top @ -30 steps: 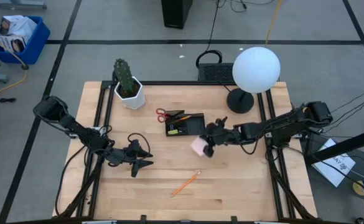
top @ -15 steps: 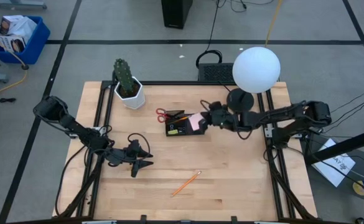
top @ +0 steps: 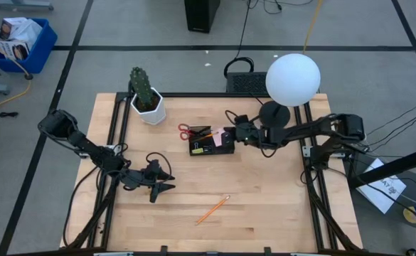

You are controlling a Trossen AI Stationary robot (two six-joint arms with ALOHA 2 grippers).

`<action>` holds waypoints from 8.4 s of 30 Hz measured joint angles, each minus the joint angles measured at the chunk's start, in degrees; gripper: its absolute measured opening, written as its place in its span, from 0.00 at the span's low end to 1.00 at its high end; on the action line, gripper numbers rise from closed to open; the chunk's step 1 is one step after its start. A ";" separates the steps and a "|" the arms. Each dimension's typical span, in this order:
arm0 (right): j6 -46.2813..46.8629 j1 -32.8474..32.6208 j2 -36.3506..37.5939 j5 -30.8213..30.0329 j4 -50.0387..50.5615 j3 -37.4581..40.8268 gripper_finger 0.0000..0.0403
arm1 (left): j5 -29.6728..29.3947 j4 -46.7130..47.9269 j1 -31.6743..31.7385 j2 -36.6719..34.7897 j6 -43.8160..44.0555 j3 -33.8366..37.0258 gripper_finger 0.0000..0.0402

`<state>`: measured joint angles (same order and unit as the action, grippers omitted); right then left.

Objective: Pick and place office supplies into organizer
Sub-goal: Put the pink sticky notes into the right of the desk organizer, then put the orange pencil into the top left of the desk organizer

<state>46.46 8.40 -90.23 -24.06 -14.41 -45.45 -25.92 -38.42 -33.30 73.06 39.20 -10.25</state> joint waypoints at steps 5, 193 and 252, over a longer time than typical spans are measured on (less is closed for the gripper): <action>0.04 0.84 -1.65 -0.21 -0.62 0.00 0.00 | -0.01 0.03 0.00 0.00 -0.05 -0.01 0.47; -26.44 -45.08 -32.99 -1.15 -19.42 -1.79 0.12 | 18.43 11.55 11.06 0.00 8.50 -14.70 0.47; -57.25 -32.75 -20.27 0.56 -13.10 -9.57 0.02 | 35.35 11.35 15.54 11.54 18.01 -14.66 0.47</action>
<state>-10.78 -24.35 -110.50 -23.50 -27.51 -55.02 9.43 -27.08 -17.76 84.60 57.21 -24.91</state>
